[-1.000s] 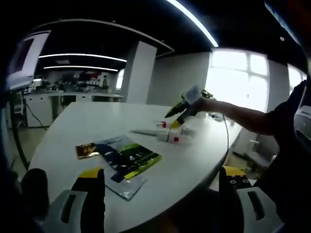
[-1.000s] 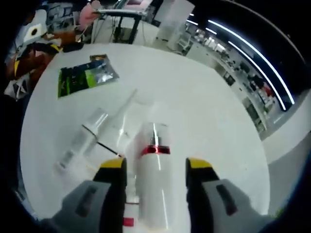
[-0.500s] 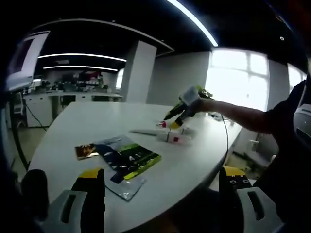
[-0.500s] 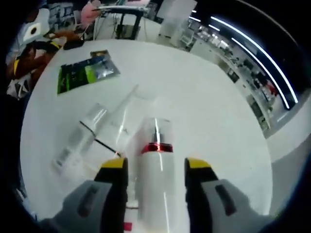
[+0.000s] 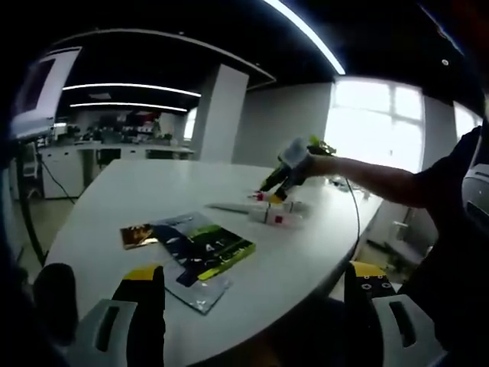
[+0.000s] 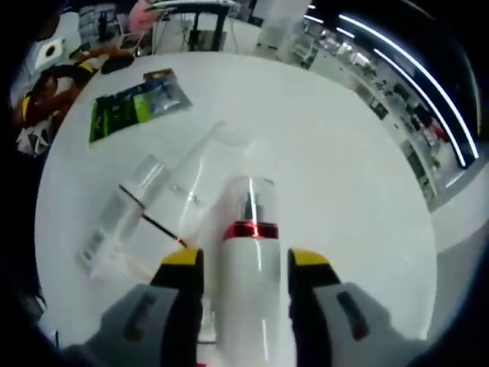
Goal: Arrange the skincare products in the storage area until every visible bottle or jar stands upright without overlapping.
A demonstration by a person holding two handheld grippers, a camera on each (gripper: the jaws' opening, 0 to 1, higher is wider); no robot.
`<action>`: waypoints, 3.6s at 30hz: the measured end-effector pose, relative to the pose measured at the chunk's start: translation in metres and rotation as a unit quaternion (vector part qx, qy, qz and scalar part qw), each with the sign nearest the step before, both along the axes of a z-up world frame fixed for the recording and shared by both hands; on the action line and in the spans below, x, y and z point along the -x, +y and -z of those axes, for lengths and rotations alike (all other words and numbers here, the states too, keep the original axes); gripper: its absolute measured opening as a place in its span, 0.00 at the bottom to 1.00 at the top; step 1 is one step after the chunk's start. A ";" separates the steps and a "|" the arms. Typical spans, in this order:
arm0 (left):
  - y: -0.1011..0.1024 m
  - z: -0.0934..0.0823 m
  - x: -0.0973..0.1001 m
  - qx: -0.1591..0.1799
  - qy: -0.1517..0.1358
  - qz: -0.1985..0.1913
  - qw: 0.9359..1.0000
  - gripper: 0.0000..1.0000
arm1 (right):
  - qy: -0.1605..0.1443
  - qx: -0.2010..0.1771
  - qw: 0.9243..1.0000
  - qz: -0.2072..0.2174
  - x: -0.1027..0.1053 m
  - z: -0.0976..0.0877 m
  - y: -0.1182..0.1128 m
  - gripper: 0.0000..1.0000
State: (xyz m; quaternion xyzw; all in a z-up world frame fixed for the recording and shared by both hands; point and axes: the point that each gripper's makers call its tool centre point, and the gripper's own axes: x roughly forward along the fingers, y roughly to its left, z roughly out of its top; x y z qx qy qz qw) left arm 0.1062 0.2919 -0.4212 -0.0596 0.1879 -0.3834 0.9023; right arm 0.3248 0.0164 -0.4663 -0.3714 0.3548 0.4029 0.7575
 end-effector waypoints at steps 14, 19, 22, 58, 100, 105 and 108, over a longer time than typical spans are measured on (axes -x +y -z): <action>0.001 0.000 0.000 0.005 0.002 0.000 1.000 1.00 | 0.057 -0.019 0.998 0.006 0.002 0.006 0.004 0.40; 0.002 -0.001 0.000 0.003 -0.001 -0.003 1.000 1.00 | 0.081 -0.016 0.997 0.001 0.000 0.008 0.005 0.40; 0.002 -0.001 0.001 0.002 0.001 -0.003 1.000 1.00 | 0.092 -0.013 0.996 -0.004 0.000 0.009 0.005 0.39; -0.004 -0.003 0.002 -0.006 0.003 -0.003 1.000 1.00 | 0.144 0.013 0.989 -0.020 0.010 0.012 0.008 0.37; -0.004 -0.007 0.005 0.004 0.001 -0.006 1.000 0.99 | 0.060 -0.093 0.993 -0.042 0.004 -0.019 0.019 0.29; -0.007 -0.007 0.007 0.002 0.001 -0.003 1.000 0.99 | 0.041 -0.116 0.992 -0.043 0.000 -0.030 0.023 0.29; -0.008 -0.009 0.008 0.001 0.000 -0.002 1.000 0.99 | 0.031 -0.126 0.990 -0.047 0.001 -0.034 0.026 0.29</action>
